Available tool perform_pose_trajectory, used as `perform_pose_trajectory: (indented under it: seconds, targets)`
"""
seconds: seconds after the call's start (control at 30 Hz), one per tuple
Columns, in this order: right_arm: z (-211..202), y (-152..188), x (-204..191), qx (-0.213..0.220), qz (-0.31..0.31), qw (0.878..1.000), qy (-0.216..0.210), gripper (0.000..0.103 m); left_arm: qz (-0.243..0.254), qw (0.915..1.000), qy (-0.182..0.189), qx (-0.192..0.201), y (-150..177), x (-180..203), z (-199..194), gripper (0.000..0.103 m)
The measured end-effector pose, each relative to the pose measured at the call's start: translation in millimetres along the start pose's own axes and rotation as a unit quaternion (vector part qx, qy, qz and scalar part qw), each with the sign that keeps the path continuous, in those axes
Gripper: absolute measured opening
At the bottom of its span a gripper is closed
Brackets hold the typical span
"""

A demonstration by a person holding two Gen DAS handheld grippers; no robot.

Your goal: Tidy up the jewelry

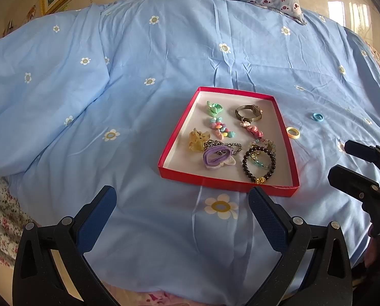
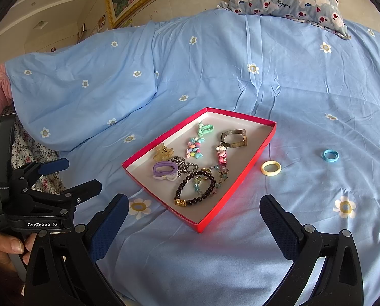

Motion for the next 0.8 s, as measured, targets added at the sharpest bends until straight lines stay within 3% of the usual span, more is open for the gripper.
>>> perform_pose_trajectory:
  seconds: [0.8]
  targets:
    - [-0.1,-0.7,-2.0,0.002,-0.001,1.000,-0.002,0.103,0.001,1.0000,0.000,0.001,-0.1,1.8,-0.2,0.103]
Point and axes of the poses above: each gripper's, at about its wrist camera, not at the fingertips, and z roughly the way its jaws point, x to its right, y to its underside, the point moved 5 cm from there along z, roughly the way its jaws point, and after that the axes turned 12 degrees about -z, right-handed, at the moved point
